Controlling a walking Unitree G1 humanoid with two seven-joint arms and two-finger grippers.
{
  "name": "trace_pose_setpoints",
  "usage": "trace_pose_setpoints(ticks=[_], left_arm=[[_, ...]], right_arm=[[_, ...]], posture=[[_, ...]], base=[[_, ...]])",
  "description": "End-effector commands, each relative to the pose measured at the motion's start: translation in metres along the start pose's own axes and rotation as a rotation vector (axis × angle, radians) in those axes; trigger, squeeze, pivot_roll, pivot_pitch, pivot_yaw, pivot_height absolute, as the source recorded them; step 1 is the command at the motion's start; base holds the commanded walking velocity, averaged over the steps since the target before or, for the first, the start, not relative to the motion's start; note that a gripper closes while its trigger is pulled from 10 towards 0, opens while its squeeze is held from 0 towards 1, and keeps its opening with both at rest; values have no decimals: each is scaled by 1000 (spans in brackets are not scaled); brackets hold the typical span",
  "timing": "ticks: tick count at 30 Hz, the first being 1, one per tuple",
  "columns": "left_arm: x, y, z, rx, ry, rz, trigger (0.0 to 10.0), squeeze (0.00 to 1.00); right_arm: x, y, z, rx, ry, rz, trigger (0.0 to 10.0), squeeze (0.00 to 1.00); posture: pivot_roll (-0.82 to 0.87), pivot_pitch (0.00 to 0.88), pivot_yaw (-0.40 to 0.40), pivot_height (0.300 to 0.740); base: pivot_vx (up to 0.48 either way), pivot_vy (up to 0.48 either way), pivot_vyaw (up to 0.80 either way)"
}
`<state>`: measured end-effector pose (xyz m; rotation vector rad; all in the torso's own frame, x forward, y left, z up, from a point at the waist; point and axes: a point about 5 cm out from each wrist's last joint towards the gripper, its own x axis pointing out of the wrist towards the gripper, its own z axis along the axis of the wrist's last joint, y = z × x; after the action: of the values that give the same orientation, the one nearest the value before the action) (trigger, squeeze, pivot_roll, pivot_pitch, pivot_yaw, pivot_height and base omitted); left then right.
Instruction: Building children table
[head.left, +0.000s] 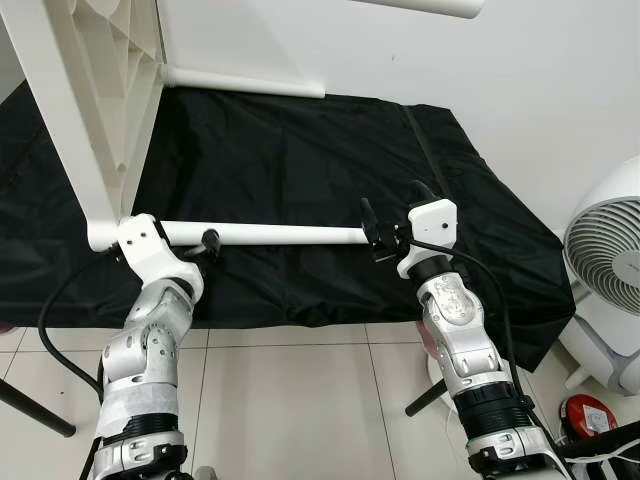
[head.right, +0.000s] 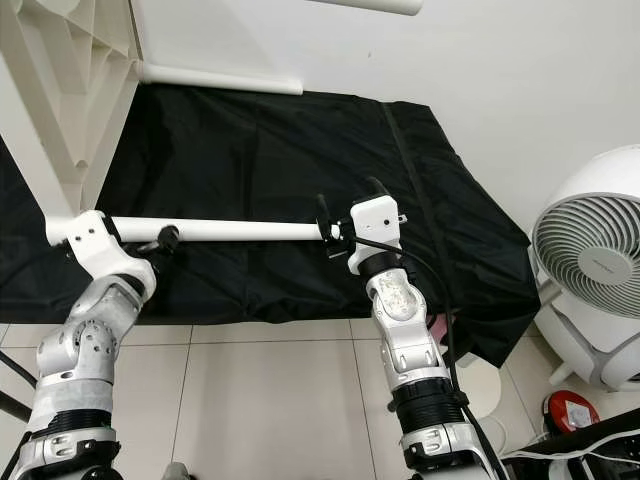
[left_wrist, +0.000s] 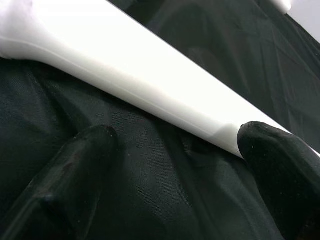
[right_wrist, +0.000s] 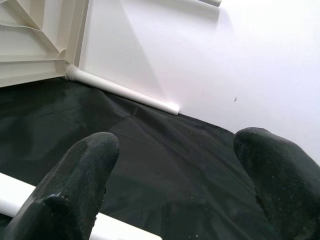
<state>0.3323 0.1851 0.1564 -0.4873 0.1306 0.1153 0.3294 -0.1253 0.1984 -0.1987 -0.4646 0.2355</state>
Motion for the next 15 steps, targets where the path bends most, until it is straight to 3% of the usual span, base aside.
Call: trace_pose_setpoints(ticks=[1, 5, 11, 15], left_arm=[[4, -5, -5, -22, 37, -5, 10000, 0], [10, -9, -8, -35, 68, 7, 10000, 0], [13, -10, -8, -51, 77, 7, 10000, 0], [16, -11, -5, -57, 70, 8, 10000, 0]], right_arm=[[1, -6, 6, -31, -16, -16, 10000, 0], [4, -10, 18, -131, -69, -12, 10000, 0], [11, -16, 31, -165, -111, -21, 10000, 0], [23, -26, 54, -227, -197, -54, 10000, 0]], posture=[[110, 89, -77, 740], [99, 84, -70, 740], [92, 77, -68, 740], [93, 73, -71, 740]], base=[[0, 0, 0], [0, 0, 0], [0, 0, 0], [0, 0, 0]])
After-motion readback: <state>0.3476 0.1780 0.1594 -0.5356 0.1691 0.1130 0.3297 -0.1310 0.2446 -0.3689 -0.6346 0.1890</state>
